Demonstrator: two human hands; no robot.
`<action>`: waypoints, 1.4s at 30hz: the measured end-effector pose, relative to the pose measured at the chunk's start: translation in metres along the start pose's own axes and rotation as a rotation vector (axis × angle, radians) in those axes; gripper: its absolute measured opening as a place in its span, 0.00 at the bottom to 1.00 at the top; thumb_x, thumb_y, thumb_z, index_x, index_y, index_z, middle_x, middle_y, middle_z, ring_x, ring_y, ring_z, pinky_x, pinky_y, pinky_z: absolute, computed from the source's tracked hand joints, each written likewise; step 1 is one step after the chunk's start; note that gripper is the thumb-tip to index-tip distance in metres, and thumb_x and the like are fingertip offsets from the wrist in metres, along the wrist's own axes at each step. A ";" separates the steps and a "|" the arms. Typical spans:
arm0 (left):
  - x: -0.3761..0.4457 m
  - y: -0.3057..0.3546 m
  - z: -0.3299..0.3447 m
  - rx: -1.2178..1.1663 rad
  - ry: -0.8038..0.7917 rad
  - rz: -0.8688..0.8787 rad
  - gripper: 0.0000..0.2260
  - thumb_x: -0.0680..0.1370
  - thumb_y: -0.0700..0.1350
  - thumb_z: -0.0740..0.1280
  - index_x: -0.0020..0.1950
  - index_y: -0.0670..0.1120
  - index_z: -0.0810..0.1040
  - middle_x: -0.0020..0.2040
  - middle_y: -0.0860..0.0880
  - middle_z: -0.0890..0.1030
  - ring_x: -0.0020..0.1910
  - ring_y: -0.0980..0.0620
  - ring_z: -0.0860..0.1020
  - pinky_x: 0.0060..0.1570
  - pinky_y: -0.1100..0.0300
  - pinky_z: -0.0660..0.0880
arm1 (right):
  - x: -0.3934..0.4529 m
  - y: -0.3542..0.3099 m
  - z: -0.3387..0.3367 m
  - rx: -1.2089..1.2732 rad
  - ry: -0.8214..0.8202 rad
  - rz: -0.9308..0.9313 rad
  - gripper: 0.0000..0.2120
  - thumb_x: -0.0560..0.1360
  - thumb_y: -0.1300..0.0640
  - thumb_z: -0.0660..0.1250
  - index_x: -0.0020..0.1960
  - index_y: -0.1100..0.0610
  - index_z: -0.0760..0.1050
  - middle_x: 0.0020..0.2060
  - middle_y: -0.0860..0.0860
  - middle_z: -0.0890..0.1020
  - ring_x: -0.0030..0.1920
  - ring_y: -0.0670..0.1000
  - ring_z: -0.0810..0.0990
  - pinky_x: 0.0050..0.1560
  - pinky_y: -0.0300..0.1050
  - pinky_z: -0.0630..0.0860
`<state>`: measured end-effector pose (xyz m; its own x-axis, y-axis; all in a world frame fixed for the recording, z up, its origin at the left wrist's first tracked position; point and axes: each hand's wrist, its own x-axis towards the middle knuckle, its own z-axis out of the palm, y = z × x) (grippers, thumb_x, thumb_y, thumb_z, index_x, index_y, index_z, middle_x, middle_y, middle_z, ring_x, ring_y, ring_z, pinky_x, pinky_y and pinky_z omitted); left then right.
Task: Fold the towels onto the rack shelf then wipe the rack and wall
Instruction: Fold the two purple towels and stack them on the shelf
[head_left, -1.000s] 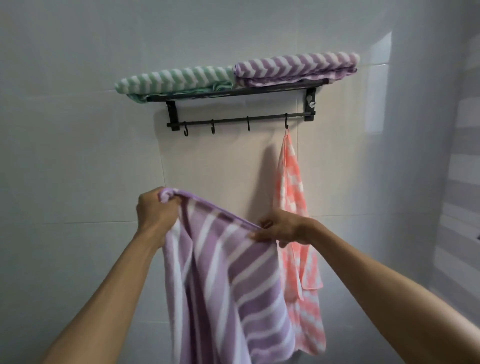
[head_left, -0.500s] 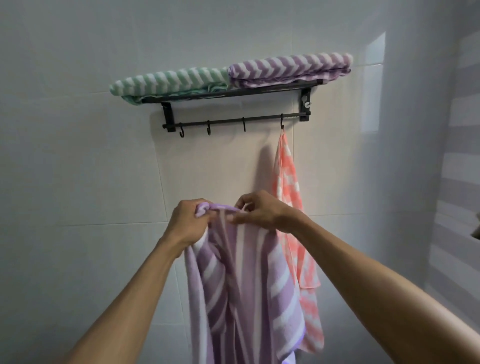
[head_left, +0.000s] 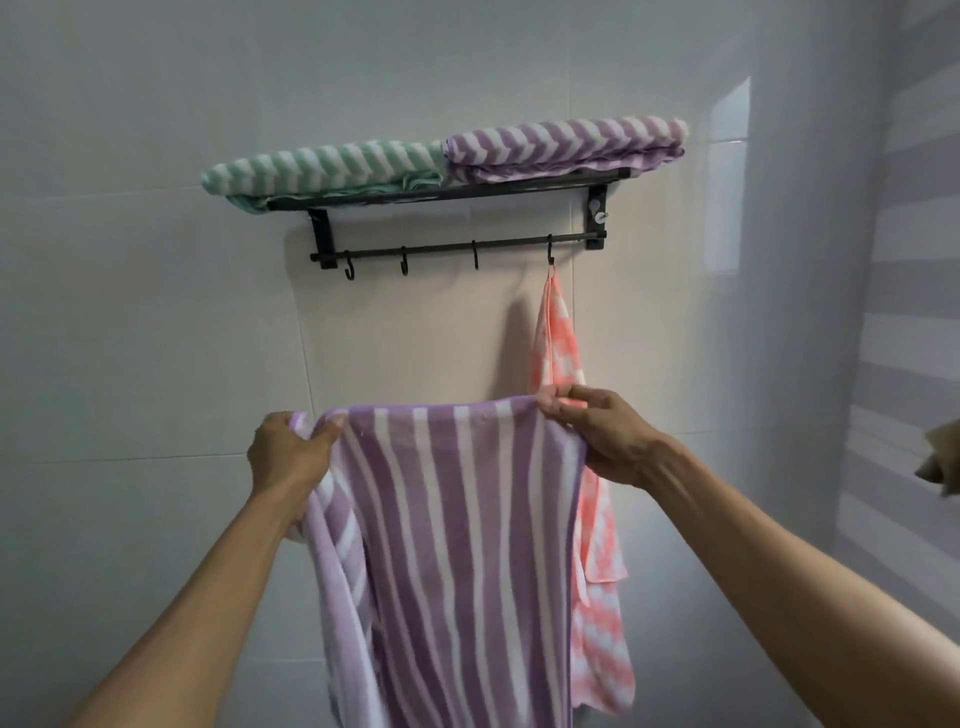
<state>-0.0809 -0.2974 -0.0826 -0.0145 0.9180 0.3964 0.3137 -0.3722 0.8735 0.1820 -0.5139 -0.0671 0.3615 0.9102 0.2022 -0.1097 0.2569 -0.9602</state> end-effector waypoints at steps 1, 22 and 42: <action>-0.003 0.003 0.000 0.029 0.048 -0.049 0.29 0.72 0.56 0.77 0.63 0.36 0.74 0.61 0.37 0.80 0.60 0.38 0.78 0.58 0.48 0.74 | 0.001 -0.006 0.006 0.045 0.011 -0.025 0.20 0.66 0.54 0.81 0.52 0.59 0.78 0.44 0.57 0.82 0.44 0.54 0.81 0.57 0.54 0.78; -0.029 0.069 0.027 -0.755 -0.544 -0.197 0.10 0.78 0.41 0.71 0.59 0.40 0.82 0.46 0.46 0.84 0.43 0.50 0.80 0.36 0.59 0.81 | 0.019 -0.053 0.090 -0.885 -0.153 -0.407 0.09 0.81 0.55 0.67 0.50 0.60 0.81 0.39 0.53 0.83 0.39 0.48 0.78 0.43 0.46 0.76; -0.039 0.077 0.030 -0.627 -0.512 0.047 0.07 0.81 0.34 0.64 0.53 0.37 0.83 0.44 0.44 0.85 0.42 0.50 0.82 0.47 0.59 0.81 | 0.033 -0.026 0.063 -0.661 -0.128 -0.077 0.13 0.69 0.53 0.81 0.45 0.60 0.82 0.37 0.56 0.84 0.37 0.53 0.82 0.39 0.47 0.81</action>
<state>-0.0275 -0.3582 -0.0394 0.4694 0.7919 0.3905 -0.2893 -0.2800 0.9154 0.1389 -0.4702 -0.0231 0.2288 0.9389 0.2572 0.5164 0.1069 -0.8497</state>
